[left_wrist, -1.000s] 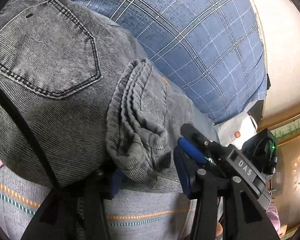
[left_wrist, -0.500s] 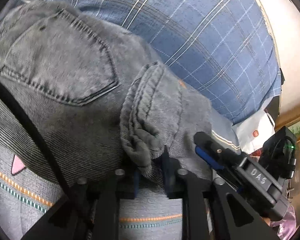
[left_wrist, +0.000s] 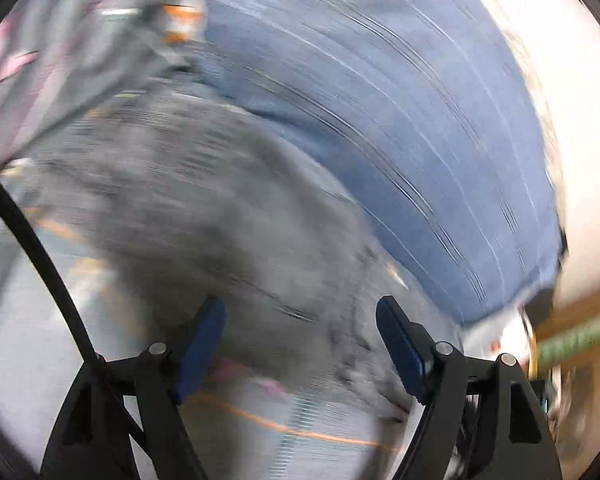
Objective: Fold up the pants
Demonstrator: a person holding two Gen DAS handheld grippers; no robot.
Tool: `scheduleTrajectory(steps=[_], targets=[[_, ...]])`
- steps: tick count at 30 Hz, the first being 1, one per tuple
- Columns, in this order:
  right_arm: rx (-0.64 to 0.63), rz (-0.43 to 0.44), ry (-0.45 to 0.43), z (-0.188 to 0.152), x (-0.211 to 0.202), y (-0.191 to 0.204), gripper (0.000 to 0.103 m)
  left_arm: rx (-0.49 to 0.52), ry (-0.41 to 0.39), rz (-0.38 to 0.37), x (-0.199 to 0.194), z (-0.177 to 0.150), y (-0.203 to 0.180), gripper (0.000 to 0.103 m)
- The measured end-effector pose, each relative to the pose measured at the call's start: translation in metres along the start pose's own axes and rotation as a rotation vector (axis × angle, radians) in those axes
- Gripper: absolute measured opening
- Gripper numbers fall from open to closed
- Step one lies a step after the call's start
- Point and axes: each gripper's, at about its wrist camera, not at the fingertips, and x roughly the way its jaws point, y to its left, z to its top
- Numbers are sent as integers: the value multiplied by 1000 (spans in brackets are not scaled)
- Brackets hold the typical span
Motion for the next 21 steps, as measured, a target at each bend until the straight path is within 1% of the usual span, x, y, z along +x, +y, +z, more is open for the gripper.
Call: scheduleTrajectory(steps=[1,2,4,5,7,9,10,11,15,17,18,19,21], targets=[[-35,-1,11,-8,3,13,71,-47,-14,24,-4,6,15,78],[-57,-2,18,-12,5,22,71,-117,-30,24,-10,14,39,78],[-105,-6,35,-24,10,38,71,-205,-37,4,-16,25,71,78],[-128,-13,48,-30,14,46,71,-270,-32,-3,-16,29,87,78],[-152,-16,63,-38,20,54,71,-349,-30,-25,-14,34,111,78],[-158,-4,76,-43,25,61,71,-383,0,-15,-6,39,130,77],[-158,-3,80,-44,27,62,71,-392,10,-31,-2,39,134,77],[-158,-5,81,-44,28,63,71,-403,-5,-63,-2,42,138,77],[-145,4,84,-45,31,63,71,-439,-12,-99,9,48,137,76],[-131,6,89,-44,32,60,71,-460,-26,-118,17,51,137,60],[-117,14,93,-42,33,60,71,-470,-16,-128,22,51,139,55],[-105,25,93,-40,33,60,71,-480,-12,-133,20,46,144,48],[-97,40,95,-36,36,64,71,-510,-15,-154,29,49,148,46]])
